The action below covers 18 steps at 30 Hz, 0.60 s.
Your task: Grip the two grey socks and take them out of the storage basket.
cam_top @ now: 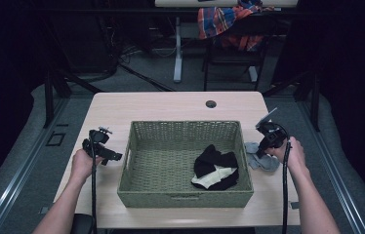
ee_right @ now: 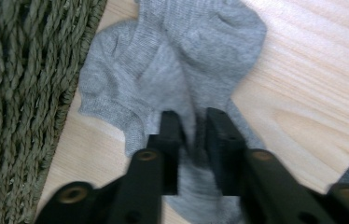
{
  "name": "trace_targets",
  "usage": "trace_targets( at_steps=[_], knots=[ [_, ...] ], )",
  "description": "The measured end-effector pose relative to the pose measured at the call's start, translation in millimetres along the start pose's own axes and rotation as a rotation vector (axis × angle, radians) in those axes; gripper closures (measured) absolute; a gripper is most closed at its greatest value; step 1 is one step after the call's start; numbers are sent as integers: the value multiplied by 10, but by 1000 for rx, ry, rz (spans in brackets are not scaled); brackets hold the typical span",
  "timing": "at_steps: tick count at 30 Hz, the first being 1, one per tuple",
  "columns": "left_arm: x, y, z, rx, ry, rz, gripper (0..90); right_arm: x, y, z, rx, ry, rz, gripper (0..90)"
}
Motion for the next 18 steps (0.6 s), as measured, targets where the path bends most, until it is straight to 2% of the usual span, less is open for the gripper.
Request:
trace_targets(
  at_steps=[4, 11, 12, 13, 14, 18],
  knots=[
    [4, 1, 0, -2, 0, 2, 0, 149, 7, 29, 14, -36, -16, 503],
    [12, 5, 2, 1, -3, 2, 0, 522, 34, 130, 3, -159, -21, 246],
    [11, 4, 2, 1, -3, 3, 0, 569, 50, 141, -3, -180, -21, 228],
    [12, 3, 1, 1, -4, 3, 0, 614, 53, 154, 12, -172, -25, 211],
    [11, 2, 1, 0, -4, 2, 0, 657, 85, 161, 14, -198, -33, 179],
    [11, 4, 1, 1, -4, 3, 0, 815, 173, 196, 40, -227, -14, 151]
  ],
)
Point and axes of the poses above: each handheld gripper's, and its own axes: x roughly backward along the jaws, z roughly out of its underside, y roughly to its left, the point moved 4 cm from there along -x, roughly forward along the jaws, and after that the axes turned 11 degrees about y, right-handed, at the moved point
